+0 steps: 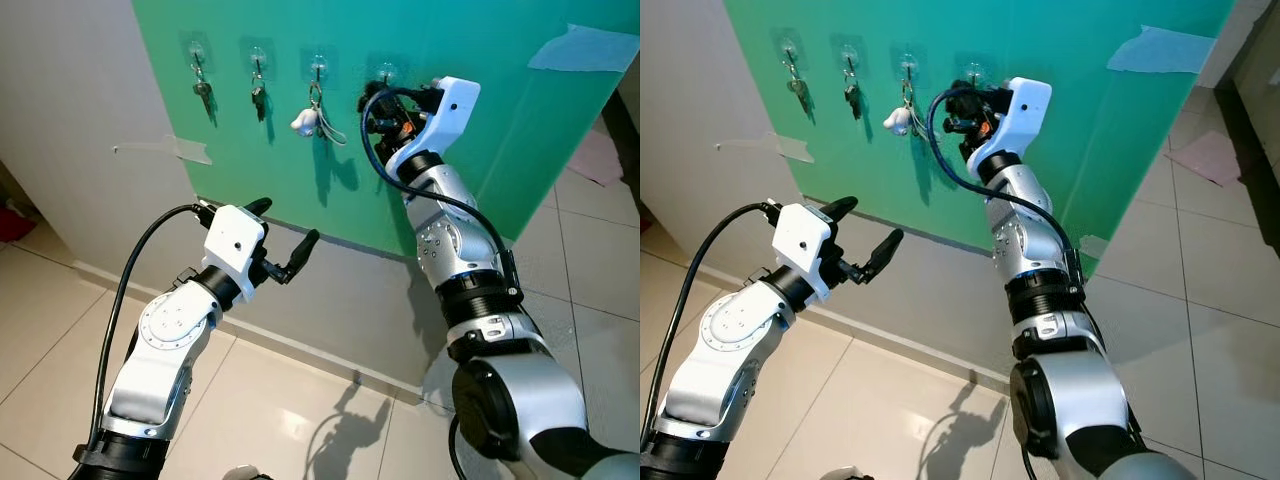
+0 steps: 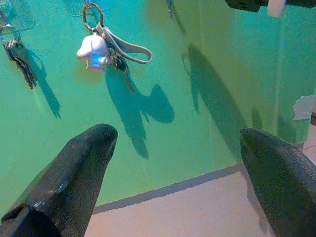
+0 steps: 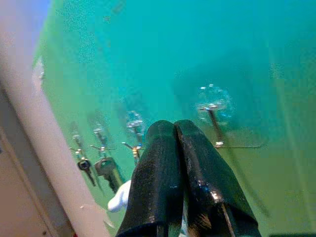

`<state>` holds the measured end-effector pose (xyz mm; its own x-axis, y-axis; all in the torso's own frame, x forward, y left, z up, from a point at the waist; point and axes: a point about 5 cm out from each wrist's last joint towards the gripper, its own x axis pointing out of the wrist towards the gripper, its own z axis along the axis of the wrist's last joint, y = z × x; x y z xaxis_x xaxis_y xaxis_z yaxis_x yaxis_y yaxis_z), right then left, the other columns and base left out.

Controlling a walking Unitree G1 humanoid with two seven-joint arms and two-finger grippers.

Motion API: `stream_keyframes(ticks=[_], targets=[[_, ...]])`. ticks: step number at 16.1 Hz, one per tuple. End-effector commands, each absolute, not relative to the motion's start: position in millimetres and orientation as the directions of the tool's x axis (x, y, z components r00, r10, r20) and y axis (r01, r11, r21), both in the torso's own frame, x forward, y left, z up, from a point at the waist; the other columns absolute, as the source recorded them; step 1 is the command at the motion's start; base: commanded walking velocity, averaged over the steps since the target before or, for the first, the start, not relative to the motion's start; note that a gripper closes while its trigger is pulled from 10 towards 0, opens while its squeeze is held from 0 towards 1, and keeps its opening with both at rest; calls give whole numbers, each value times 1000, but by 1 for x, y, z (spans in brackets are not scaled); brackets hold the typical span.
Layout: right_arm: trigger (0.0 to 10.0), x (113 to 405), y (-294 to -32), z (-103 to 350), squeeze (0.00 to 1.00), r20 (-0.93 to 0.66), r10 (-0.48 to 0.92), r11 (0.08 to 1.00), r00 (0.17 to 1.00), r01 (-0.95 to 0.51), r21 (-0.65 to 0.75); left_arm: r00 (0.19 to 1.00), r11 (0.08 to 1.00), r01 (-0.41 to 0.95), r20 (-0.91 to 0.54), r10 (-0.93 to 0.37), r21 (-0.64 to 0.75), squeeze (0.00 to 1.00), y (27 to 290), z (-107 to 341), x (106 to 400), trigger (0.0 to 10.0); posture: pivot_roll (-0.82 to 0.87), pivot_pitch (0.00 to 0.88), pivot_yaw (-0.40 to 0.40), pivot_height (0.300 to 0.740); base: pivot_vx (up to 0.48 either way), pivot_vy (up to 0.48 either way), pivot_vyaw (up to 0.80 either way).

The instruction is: Hang keys on a hook

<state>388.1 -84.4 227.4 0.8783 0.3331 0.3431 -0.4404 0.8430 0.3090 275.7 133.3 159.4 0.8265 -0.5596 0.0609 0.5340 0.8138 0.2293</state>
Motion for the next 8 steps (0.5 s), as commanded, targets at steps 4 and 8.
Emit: stream_keyframes(ticks=[4,8], targets=[[10000,394,-84,228,0,310,317,855,896,-412,316,814,802,549,69,-577,236,0,134,163,274,10000,36,0,10,740,0,0,0],[10000,397,-90,229,0,308,275,861,911,-376,343,813,801,550,67,-578,239,0,134,163,276,10000,41,0,7,740,0,0,0]])
